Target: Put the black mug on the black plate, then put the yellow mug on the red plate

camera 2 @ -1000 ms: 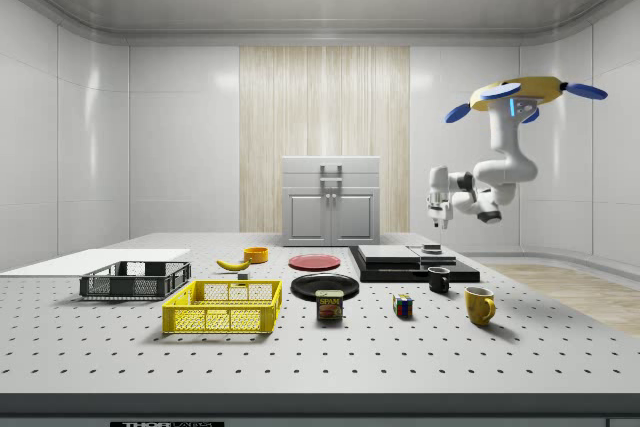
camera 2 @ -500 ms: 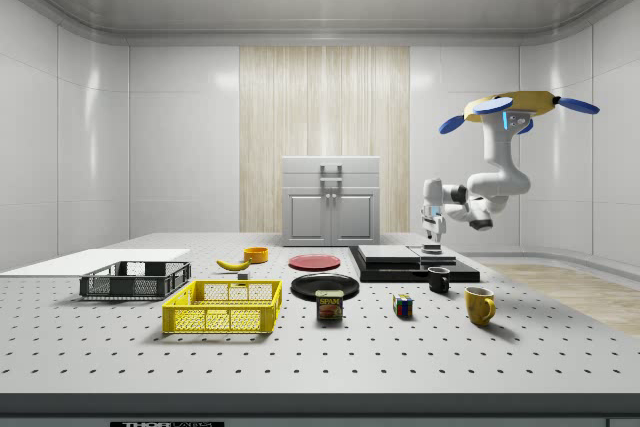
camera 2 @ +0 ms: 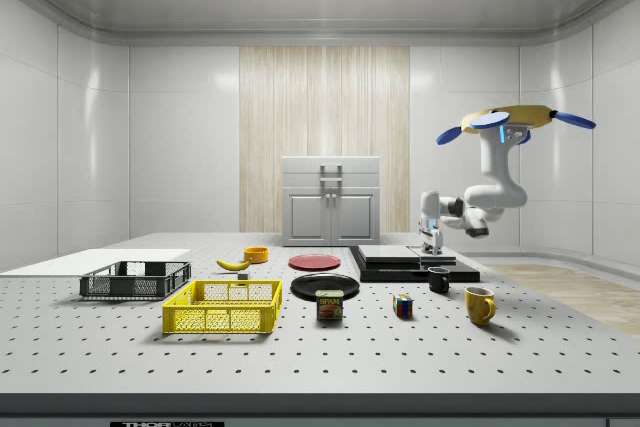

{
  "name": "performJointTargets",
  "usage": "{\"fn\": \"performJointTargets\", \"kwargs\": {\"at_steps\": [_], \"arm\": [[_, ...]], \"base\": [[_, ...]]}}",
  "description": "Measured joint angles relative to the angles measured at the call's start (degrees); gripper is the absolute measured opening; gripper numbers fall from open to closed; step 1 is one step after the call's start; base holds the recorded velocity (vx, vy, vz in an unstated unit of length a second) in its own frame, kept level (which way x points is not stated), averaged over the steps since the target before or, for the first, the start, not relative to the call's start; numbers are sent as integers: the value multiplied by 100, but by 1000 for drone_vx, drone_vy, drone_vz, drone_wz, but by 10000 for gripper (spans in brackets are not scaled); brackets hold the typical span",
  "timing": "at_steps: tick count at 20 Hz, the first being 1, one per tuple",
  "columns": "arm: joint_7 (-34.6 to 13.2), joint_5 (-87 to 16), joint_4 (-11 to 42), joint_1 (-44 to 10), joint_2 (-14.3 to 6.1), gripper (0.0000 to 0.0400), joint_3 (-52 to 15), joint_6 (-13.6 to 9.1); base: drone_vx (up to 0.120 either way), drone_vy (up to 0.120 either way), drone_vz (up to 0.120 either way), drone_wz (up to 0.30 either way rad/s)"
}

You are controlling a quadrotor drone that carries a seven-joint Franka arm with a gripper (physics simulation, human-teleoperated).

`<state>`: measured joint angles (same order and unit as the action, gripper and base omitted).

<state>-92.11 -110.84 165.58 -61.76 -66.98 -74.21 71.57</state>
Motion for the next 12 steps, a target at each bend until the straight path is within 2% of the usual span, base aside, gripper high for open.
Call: {"fn": "performJointTargets", "kwargs": {"at_steps": [6,12], "arm": [[-53,86,-12,-56,-166,400,-51,151],[-41,-91,-59,-52,-393,400,187,444]], "base": [[0,0,-113,0],[0,0,0,0]]}}
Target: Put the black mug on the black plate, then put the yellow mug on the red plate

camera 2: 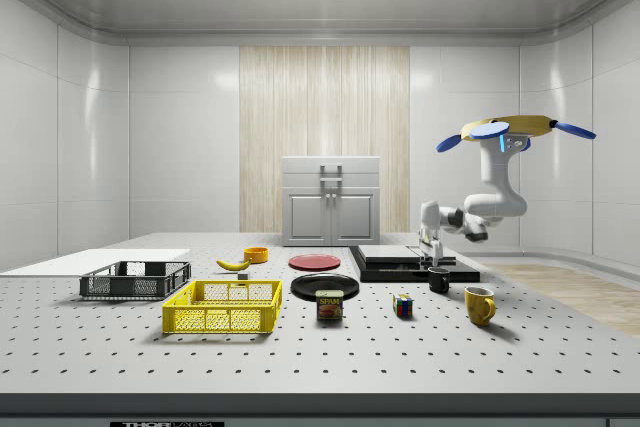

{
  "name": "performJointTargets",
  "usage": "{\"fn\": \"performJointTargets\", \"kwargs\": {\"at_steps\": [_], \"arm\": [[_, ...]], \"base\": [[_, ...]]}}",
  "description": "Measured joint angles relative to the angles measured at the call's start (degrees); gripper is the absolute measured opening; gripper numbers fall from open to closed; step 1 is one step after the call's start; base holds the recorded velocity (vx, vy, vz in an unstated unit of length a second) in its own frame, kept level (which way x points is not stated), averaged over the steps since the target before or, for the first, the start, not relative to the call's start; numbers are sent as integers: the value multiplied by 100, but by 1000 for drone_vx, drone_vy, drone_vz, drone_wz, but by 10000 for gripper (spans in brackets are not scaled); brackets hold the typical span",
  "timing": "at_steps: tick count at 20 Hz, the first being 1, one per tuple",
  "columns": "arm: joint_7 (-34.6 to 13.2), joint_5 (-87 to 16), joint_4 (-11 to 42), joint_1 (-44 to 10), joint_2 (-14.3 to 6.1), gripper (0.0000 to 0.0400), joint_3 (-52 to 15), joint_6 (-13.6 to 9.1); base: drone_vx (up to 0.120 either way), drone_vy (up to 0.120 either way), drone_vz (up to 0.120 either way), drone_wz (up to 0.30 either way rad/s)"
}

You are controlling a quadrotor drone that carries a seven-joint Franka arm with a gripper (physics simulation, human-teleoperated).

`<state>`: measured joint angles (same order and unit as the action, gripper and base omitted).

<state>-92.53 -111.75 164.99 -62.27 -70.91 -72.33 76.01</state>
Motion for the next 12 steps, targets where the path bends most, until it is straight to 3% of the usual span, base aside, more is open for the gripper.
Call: {"fn": "performJointTargets", "kwargs": {"at_steps": [7,12], "arm": [[42,-197,196,277,-325,400,332,313],[-99,-249,263,209,-415,400,417,392]], "base": [[0,0,0,0],[0,0,0,0]]}}
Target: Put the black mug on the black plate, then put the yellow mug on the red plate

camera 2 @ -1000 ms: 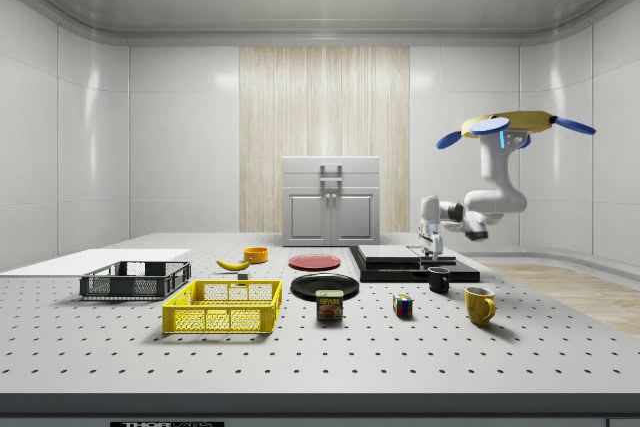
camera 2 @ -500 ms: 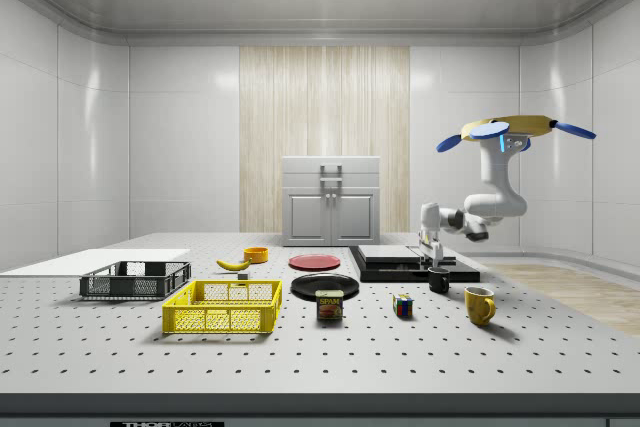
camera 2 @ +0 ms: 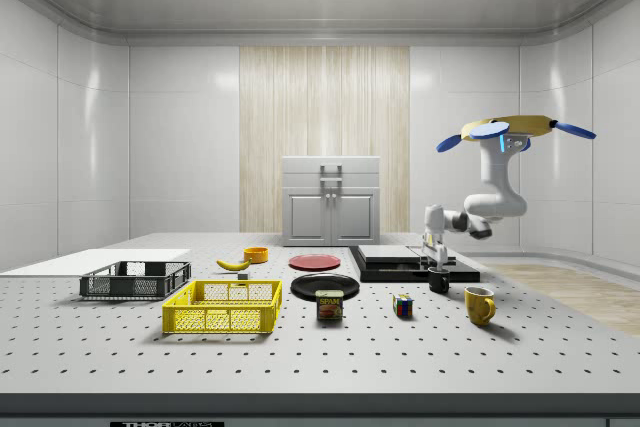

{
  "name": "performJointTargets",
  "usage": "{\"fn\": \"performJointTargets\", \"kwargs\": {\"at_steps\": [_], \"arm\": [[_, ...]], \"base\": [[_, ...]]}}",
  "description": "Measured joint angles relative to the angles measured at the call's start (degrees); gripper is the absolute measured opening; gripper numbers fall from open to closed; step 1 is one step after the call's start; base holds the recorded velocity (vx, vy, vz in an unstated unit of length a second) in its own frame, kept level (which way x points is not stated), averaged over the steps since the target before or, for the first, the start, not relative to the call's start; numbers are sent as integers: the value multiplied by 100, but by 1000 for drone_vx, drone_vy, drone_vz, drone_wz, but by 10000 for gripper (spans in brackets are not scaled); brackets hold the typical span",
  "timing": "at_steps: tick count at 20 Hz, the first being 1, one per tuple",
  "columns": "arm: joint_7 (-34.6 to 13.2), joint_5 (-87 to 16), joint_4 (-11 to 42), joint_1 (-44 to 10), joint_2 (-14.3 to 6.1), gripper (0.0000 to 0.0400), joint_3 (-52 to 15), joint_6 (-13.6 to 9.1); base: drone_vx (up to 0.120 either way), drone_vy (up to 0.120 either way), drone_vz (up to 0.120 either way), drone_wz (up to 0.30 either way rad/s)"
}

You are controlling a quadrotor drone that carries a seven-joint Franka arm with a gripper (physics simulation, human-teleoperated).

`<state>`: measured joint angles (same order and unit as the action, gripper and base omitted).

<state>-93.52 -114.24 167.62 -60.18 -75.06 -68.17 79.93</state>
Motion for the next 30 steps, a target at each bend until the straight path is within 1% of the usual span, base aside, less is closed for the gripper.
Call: {"fn": "performJointTargets", "kwargs": {"at_steps": [6,8,15,26,27,28,29,30], "arm": [[-62,-243,-47,-74,-128,400,273,199],[-76,-291,-93,-124,-141,400,320,242],[-129,-293,-304,-372,-100,400,286,291],[-112,-240,-369,-415,-186,400,247,395],[-115,-236,-370,-419,-194,336,244,403],[-117,-232,-372,-423,-202,286,242,410],[-119,-228,-373,-426,-210,247,239,418],[-122,-223,-374,-430,-218,217,237,425]], "base": [[0,0,0,0],[0,0,0,0],[0,0,0,0],[0,0,0,0],[0,0,0,0],[0,0,0,0],[0,0,0,0],[0,0,0,0]]}}
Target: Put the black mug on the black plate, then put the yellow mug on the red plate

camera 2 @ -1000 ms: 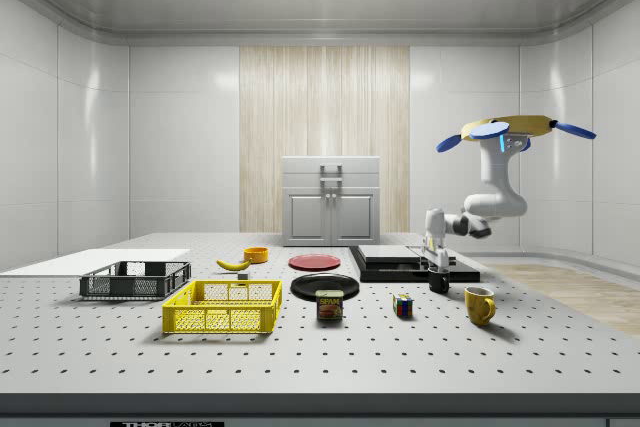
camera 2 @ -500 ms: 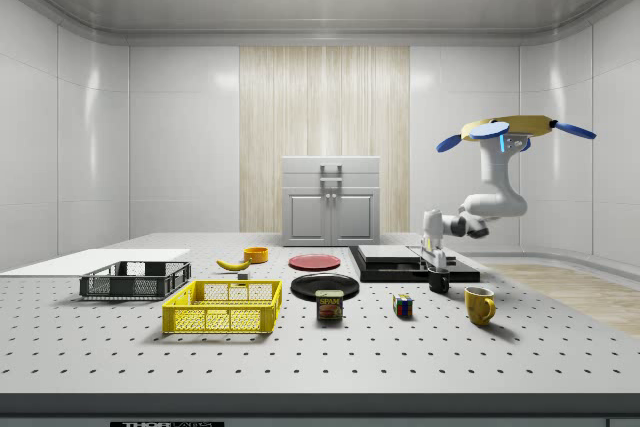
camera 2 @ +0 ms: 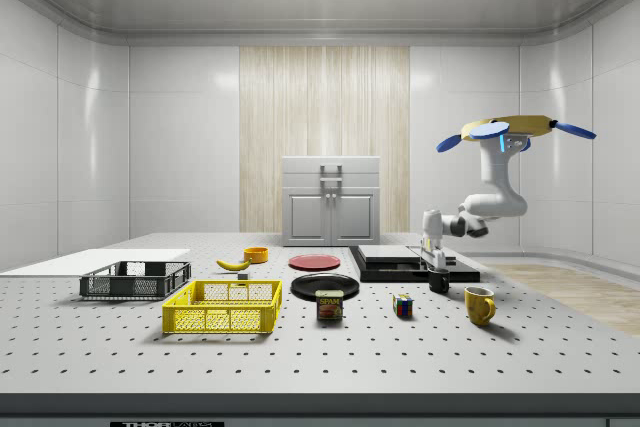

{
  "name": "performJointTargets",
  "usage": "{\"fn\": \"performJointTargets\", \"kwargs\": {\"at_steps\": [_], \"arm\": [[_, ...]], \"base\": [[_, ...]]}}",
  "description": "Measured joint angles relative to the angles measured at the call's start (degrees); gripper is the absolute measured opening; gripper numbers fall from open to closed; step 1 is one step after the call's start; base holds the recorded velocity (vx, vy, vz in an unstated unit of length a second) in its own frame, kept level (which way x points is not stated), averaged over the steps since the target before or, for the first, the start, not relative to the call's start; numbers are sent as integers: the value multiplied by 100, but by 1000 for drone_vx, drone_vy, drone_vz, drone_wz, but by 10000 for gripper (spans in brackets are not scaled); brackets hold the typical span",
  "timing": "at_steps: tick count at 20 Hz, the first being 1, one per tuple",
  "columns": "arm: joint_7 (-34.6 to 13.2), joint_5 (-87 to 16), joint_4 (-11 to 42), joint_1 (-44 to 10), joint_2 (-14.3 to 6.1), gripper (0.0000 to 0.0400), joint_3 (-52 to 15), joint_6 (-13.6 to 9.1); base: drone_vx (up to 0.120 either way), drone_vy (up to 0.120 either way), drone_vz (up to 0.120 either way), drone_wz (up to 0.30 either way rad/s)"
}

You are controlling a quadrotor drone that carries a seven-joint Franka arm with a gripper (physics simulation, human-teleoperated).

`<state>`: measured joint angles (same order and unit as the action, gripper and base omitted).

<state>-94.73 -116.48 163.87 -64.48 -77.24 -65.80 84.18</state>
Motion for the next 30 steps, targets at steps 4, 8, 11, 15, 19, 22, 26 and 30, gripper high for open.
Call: {"fn": "performJointTargets", "kwargs": {"at_steps": [4,8,11,15,19,22,26,30], "arm": [[-11,16,-4,-15,-30,149,-9,29],[-22,31,-7,-29,-59,124,-17,56],[-30,42,-9,-39,-80,117,-23,76],[-55,177,29,-45,-91,113,-159,36],[-100,473,105,-53,-83,111,-464,-75],[-135,676,145,-69,-87,110,-671,-135],[-169,840,169,-93,-115,110,-832,-153],[-191,929,177,-113,-160,110,-912,-131]], "base": [[0,0,0,0],[0,0,0,0],[0,0,0,0],[0,0,0,0],[0,0,70,0],[0,0,120,0],[40,0,120,0],[120,0,40,0]]}}
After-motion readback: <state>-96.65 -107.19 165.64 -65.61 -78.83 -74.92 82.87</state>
